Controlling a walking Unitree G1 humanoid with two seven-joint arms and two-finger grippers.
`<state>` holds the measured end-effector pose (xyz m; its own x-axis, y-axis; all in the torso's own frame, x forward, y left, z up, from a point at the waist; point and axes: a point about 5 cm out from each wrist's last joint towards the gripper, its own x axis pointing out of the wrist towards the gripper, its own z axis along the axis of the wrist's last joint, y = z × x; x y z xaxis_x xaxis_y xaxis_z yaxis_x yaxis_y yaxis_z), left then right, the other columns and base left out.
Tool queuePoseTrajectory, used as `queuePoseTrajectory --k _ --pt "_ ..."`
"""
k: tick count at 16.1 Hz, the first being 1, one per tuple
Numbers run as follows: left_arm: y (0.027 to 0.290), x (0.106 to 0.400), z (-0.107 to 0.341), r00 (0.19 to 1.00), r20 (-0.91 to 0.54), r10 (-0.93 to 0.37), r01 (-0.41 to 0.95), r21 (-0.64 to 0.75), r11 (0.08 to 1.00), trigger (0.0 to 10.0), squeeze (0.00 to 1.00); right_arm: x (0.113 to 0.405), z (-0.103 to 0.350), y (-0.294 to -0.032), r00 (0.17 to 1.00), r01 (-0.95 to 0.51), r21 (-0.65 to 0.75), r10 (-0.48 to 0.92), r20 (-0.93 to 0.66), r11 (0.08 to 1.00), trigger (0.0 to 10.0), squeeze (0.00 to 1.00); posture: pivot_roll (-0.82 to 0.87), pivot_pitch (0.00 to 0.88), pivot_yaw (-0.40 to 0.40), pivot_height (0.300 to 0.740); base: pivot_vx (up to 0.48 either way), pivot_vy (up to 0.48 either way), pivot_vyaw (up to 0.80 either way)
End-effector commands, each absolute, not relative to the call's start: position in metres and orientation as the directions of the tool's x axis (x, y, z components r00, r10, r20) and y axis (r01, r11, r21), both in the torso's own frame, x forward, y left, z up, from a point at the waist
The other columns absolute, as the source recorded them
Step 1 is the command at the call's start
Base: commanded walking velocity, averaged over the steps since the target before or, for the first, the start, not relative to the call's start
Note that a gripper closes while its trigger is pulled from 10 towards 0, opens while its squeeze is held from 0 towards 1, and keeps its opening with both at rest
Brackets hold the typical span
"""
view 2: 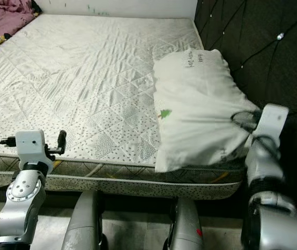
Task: Clean up the room
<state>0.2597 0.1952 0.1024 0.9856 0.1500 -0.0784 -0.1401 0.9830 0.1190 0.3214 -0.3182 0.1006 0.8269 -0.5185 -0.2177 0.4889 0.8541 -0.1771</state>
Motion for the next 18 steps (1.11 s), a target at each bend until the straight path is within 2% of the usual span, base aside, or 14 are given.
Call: queuePoseTrajectory --k 1,6,7,8,9,13,14,16,17,18 --pt "0.196 0.260 0.104 0.986 -0.071 0.152 -0.143 0.123 0.982 10.0 0.00 0.318 0.098 -0.318 0.828 0.486 -0.195 -0.521 -0.210 0.852 0.0 0.00 0.10 0.000 -0.002 0.557 0.000 0.000 0.00" --pt "0.195 0.263 0.104 0.987 -0.072 0.146 -0.137 0.119 0.983 10.0 0.00 0.298 0.075 -0.317 0.820 0.468 -0.220 -0.513 -0.254 0.856 0.0 0.00 0.09 0.000 0.008 0.557 0.000 0.000 0.00" --pt "0.194 0.264 0.104 0.987 -0.071 0.141 -0.132 0.119 0.984 10.0 0.00 0.300 0.074 -0.313 0.828 0.452 -0.220 -0.498 -0.257 0.865 9.6 0.00 0.09 0.000 0.013 0.557 0.000 0.000 0.00" --pt "0.192 0.267 0.105 0.989 -0.069 0.134 -0.125 0.118 0.985 10.0 0.00 0.309 0.079 -0.302 0.864 0.398 -0.214 -0.443 -0.238 0.892 10.0 0.00 0.08 0.000 0.016 0.557 0.000 0.000 0.00" --pt "0.192 0.268 0.106 0.989 -0.066 0.132 -0.123 0.118 0.985 10.0 0.00 0.320 0.088 -0.291 0.899 0.344 -0.235 -0.391 -0.198 0.909 10.0 0.73 0.08 0.000 0.017 0.557 0.000 0.000 0.00" --pt "0.192 0.268 0.106 0.989 -0.066 0.132 -0.123 0.118 0.985 10.0 0.00 0.320 0.088 -0.291 0.899 0.344 -0.235 -0.391 -0.198 0.909 10.0 0.73 0.08 0.000 0.017 0.557 0.000 0.000 0.00" --pt "0.192 0.269 0.105 0.989 -0.067 0.133 -0.124 0.116 0.985 10.0 0.00 0.330 0.086 -0.266 0.937 0.211 -0.256 -0.270 -0.221 0.943 10.0 1.00 0.08 0.000 0.010 0.557 0.000 0.000 0.00" --pt "0.190 0.268 0.103 0.989 -0.071 0.132 -0.123 0.113 0.986 10.0 0.00 0.326 0.065 -0.236 0.946 0.028 -0.299 -0.122 -0.302 0.954 10.0 1.00 0.08 0.000 0.008 0.557 0.000 0.000 0.00" --pt "0.188 0.268 0.101 0.989 -0.076 0.128 -0.119 0.110 0.987 10.0 0.00 0.313 0.046 -0.221 0.929 -0.070 -0.308 -0.050 -0.366 0.949 10.0 1.00 0.08 0.000 0.005 0.557 0.000 0.000 0.00" --pt "0.187 0.268 0.101 0.989 -0.077 0.127 -0.118 0.109 0.987 10.0 0.00 0.305 0.039 -0.218 0.921 -0.089 -0.301 -0.037 -0.387 0.949 10.0 1.00 0.09 0.000 0.001 0.557 0.000 0.000 0.00"
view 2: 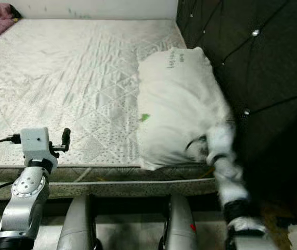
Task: Clean up the room
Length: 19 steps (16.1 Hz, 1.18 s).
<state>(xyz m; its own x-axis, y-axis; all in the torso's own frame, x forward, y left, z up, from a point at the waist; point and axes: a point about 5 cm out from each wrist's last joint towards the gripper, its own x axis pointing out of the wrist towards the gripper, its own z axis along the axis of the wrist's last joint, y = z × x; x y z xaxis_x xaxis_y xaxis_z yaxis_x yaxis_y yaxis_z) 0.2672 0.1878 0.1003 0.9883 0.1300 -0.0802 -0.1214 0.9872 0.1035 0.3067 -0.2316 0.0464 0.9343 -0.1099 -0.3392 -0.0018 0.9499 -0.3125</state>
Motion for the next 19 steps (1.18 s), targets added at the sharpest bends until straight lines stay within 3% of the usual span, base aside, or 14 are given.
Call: queuePoseTrajectory --k 1,3,6,7,9,10,14,17,19 --pt "0.187 0.267 0.100 0.989 -0.079 0.127 -0.119 0.109 0.987 10.0 0.00 0.298 0.034 -0.218 0.916 -0.070 -0.283 -0.051 -0.399 0.957 10.0 1.00 0.09 0.000 -0.004 0.557 0.000 0.000 0.00" --pt "0.188 0.266 0.100 0.988 -0.076 0.137 -0.128 0.108 0.986 10.0 0.00 0.293 0.029 -0.226 0.903 0.005 -0.262 -0.117 -0.413 0.965 10.0 1.00 0.09 0.000 -0.007 0.557 0.000 0.000 0.00" --pt "0.190 0.266 0.100 0.986 -0.075 0.152 -0.143 0.106 0.984 10.0 0.00 0.283 0.026 -0.250 0.858 0.228 -0.241 -0.312 -0.408 0.943 10.0 1.00 0.09 0.000 -0.006 0.557 0.000 0.000 0.00" --pt "0.189 0.269 0.100 0.987 -0.071 0.148 -0.140 0.104 0.985 10.0 0.00 0.284 0.037 -0.262 0.837 0.348 -0.240 -0.416 -0.356 0.906 10.0 1.00 0.08 0.000 -0.002 0.557 0.000 0.000 0.00" --pt "0.188 0.272 0.101 0.988 -0.060 0.141 -0.135 0.101 0.986 10.0 0.00 0.301 0.077 -0.264 0.870 0.419 -0.241 -0.463 -0.167 0.875 10.0 1.00 0.07 0.000 0.001 0.557 0.000 0.000 0.00" --pt "0.186 0.275 0.104 0.990 -0.048 0.136 -0.131 0.100 0.986 10.0 0.00 0.324 0.127 -0.251 0.902 0.427 -0.258 -0.430 0.051 0.866 10.0 1.00 0.07 0.000 -0.002 0.557 0.000 0.000 0.00" --pt "0.189 0.272 0.104 0.986 -0.039 0.160 -0.155 0.100 0.983 10.0 0.00 0.348 0.186 -0.209 0.907 0.383 -0.235 -0.316 0.278 0.893 10.0 1.00 0.10 0.000 -0.027 0.557 0.000 0.000 0.00" --pt "0.192 0.268 0.101 0.985 -0.041 0.170 -0.165 0.104 0.981 10.0 0.00 0.349 0.184 -0.196 0.926 0.328 -0.218 -0.267 0.268 0.919 10.0 1.00 0.11 0.000 -0.034 0.557 0.000 0.000 0.00" --pt "0.189 0.268 0.100 0.986 -0.044 0.161 -0.156 0.104 0.982 10.0 0.00 0.356 0.165 -0.173 0.966 0.224 -0.167 -0.197 0.166 0.960 10.0 1.00 0.12 0.000 -0.040 0.557 0.000 0.000 0.00"
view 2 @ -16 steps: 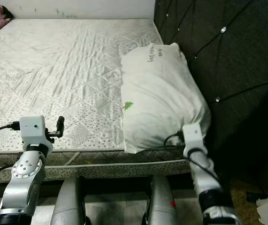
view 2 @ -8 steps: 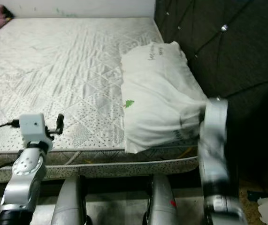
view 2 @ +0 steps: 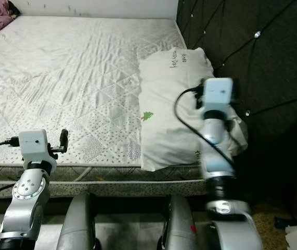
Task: Clean up the room
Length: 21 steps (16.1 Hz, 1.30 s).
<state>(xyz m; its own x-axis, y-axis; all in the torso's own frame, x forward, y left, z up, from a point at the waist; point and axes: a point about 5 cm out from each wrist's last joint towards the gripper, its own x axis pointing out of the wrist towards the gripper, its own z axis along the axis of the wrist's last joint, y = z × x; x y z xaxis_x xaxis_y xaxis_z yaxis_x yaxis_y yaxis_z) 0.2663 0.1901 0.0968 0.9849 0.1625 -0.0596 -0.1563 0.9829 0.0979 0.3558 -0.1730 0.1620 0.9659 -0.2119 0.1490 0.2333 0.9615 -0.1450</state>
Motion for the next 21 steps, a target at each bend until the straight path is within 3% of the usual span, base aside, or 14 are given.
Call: queuePoseTrajectory --k 1,3,4,9,11,12,14,15,19,20,21 --pt "0.187 0.270 0.101 0.987 -0.038 0.155 -0.151 0.102 0.983 10.0 0.00 0.359 0.148 -0.165 0.982 0.187 -0.116 -0.182 0.055 0.975 10.0 1.00 0.13 0.000 -0.041 0.557 0.000 0.000 0.00" --pt "0.189 0.273 0.103 0.987 -0.033 0.159 -0.154 0.102 0.983 10.0 0.00 0.355 0.096 -0.165 0.935 0.249 0.090 -0.215 -0.283 0.964 10.0 1.00 0.13 0.000 -0.042 0.557 0.000 0.000 0.00" --pt "0.190 0.274 0.103 0.987 -0.032 0.158 -0.154 0.104 0.983 10.0 0.00 0.349 0.076 -0.167 0.898 0.278 0.124 -0.212 -0.384 0.953 10.0 1.00 0.14 0.000 -0.043 0.557 0.000 0.000 0.00" --pt "0.186 0.281 0.103 0.988 -0.032 0.152 -0.148 0.100 0.984 10.0 0.00 0.344 0.052 -0.174 0.831 0.322 0.157 -0.199 -0.520 0.934 10.0 1.00 0.13 0.000 -0.048 0.557 0.000 0.000 0.00" --pt "0.185 0.284 0.105 0.988 -0.019 0.154 -0.151 0.090 0.984 10.0 0.00 0.356 0.074 -0.173 0.903 0.280 0.208 -0.184 -0.387 0.937 10.0 1.00 0.13 0.000 -0.049 0.557 0.000 0.000 0.00" --pt "0.185 0.284 0.107 0.988 -0.011 0.154 -0.153 0.081 0.985 10.0 0.00 0.363 0.095 -0.164 0.958 0.190 0.225 -0.131 -0.255 0.956 10.0 1.00 0.12 0.000 -0.046 0.557 0.000 0.000 0.00" --pt "0.181 0.284 0.109 0.989 0.003 0.147 -0.147 0.069 0.987 10.0 0.00 0.366 0.118 -0.151 0.992 0.090 0.240 -0.065 -0.108 0.967 10.0 1.00 0.11 0.000 -0.039 0.557 0.000 0.000 0.00" --pt "0.175 0.285 0.116 0.991 0.042 0.127 -0.129 0.050 0.990 10.0 0.00 0.356 0.132 -0.134 0.999 -0.049 0.205 0.046 0.021 0.978 10.0 1.00 0.09 0.000 -0.026 0.557 0.000 0.000 0.00" --pt "0.168 0.286 0.119 0.995 0.055 0.080 -0.082 0.045 0.996 10.0 0.00 0.317 0.123 -0.120 0.981 -0.172 0.059 0.165 0.106 0.983 10.0 1.00 0.06 0.000 0.013 0.557 0.000 0.000 0.00" --pt "0.163 0.286 0.119 0.997 0.056 0.054 -0.057 0.051 0.997 10.0 0.00 0.307 0.112 -0.122 0.985 -0.163 0.057 0.159 0.068 0.985 10.0 0.00 0.05 0.000 0.023 0.557 0.000 0.000 0.00" --pt "0.160 0.287 0.121 0.997 0.062 0.049 -0.053 0.064 0.997 10.0 0.00 0.304 0.112 -0.122 0.984 -0.168 0.063 0.164 0.070 0.984 10.0 0.00 0.06 0.000 0.025 0.557 0.000 0.000 0.00"
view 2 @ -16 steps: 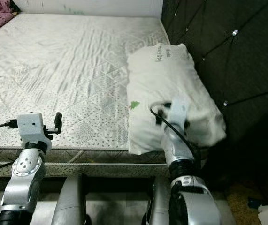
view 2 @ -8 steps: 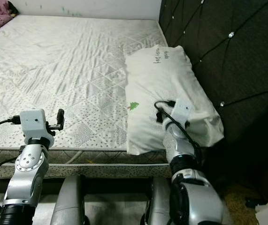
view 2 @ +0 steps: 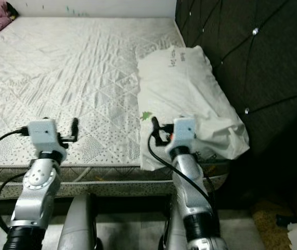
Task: Clean up the room
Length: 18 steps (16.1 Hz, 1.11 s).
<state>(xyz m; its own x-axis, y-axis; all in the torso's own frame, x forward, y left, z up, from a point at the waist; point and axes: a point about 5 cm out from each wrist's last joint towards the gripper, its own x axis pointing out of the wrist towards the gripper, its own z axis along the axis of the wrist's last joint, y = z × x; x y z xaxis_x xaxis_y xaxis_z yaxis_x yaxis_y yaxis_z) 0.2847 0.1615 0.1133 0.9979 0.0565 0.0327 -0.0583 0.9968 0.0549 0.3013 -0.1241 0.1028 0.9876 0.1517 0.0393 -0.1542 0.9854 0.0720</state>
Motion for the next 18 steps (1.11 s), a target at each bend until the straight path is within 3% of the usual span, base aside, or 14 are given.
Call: queuePoseTrajectory --k 1,4,16,18 --pt "0.157 0.288 0.121 0.997 0.062 0.040 -0.045 0.067 0.997 10.0 0.00 0.302 0.113 -0.120 0.982 -0.180 0.049 0.176 0.075 0.982 10.0 0.00 0.05 0.000 0.026 0.557 0.000 0.000 0.00" --pt "0.158 0.287 0.121 0.997 0.057 0.047 -0.051 0.066 0.997 10.0 0.00 0.302 0.123 -0.113 0.978 -0.186 0.054 0.180 0.108 0.981 10.0 0.00 0.05 0.000 0.026 0.557 0.000 0.000 0.00" --pt "0.161 0.281 0.118 0.998 0.035 0.048 -0.050 0.064 0.997 10.0 0.00 0.308 0.138 -0.118 0.980 -0.161 0.056 0.153 0.131 0.985 10.0 0.00 0.06 0.000 0.016 0.683 0.000 0.000 0.00" --pt "0.162 0.282 0.114 0.993 -0.008 0.117 -0.116 0.044 0.992 10.0 0.00 0.309 0.137 -0.122 0.986 -0.128 0.062 0.120 0.118 0.990 10.0 0.00 0.06 0.000 0.013 0.707 0.000 0.000 0.00"
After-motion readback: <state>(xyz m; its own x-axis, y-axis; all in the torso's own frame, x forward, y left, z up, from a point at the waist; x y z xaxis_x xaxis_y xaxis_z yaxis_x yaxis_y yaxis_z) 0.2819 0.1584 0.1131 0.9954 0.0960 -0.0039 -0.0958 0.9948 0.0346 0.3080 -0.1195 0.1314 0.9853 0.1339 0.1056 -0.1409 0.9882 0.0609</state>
